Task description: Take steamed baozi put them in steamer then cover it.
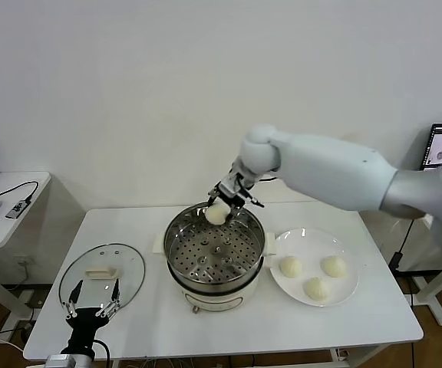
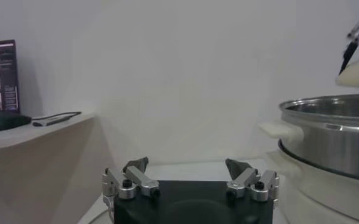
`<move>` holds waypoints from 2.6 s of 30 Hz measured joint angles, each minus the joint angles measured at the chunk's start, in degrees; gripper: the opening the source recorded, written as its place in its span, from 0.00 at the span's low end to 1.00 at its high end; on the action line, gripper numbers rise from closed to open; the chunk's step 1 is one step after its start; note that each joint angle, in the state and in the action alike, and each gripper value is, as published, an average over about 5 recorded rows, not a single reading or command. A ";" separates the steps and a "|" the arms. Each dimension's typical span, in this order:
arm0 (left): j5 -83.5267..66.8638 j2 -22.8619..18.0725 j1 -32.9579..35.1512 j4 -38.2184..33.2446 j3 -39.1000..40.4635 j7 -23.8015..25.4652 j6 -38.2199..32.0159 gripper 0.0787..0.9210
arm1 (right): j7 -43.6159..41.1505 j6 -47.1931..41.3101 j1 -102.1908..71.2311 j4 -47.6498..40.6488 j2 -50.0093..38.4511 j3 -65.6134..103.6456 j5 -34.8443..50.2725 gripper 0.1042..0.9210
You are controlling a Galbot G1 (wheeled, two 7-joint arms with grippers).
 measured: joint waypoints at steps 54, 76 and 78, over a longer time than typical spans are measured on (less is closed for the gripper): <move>1.61 0.48 0.60 -2.84 -1.42 -0.77 0.63 0.88 | 0.16 -27.07 10.24 20.11 -20.23 -4.25 15.68 0.88; 2.14 0.37 1.34 -3.65 -2.74 -0.63 0.49 0.88 | -1.99 -33.15 -8.15 21.96 -38.09 7.15 6.85 0.88; 2.16 0.27 1.35 -3.67 -2.89 -0.63 0.49 0.88 | -1.87 -33.23 -10.10 21.23 -37.91 8.17 5.78 0.88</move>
